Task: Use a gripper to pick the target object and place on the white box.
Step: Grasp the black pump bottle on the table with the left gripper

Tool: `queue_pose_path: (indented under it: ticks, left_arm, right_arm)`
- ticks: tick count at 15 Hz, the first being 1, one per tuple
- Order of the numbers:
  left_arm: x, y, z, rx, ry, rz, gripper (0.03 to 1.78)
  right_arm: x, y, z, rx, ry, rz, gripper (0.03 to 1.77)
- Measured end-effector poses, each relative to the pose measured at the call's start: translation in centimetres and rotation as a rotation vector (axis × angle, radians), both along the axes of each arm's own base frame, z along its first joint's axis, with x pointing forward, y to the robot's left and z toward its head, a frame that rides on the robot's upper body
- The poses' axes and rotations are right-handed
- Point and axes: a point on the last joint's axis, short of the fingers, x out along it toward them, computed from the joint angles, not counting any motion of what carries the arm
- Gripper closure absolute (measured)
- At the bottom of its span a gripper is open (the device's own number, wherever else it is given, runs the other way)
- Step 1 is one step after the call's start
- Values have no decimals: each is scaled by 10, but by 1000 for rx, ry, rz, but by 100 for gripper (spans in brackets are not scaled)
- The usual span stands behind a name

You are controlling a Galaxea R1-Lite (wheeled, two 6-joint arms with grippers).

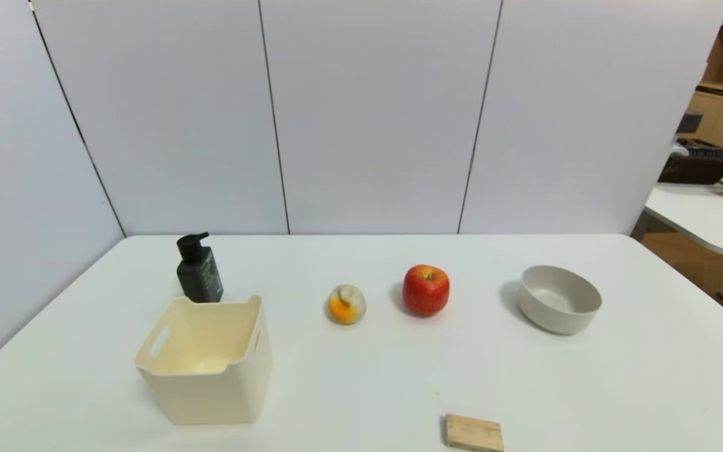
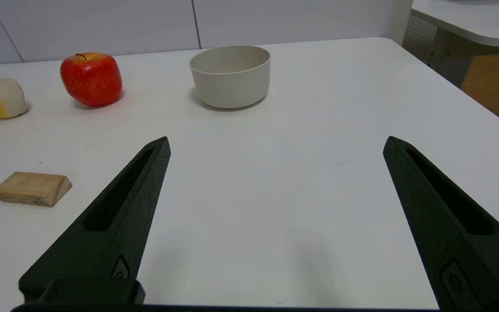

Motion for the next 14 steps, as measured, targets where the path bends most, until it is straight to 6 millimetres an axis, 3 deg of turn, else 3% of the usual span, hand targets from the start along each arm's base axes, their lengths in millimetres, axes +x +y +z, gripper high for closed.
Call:
queue_pose_path:
  ticks: [14]
  left_arm:
    - [-1, 0, 6, -64, -52, 18, 12]
  right_arm:
    - [0, 0, 0, 0, 0, 0, 10]
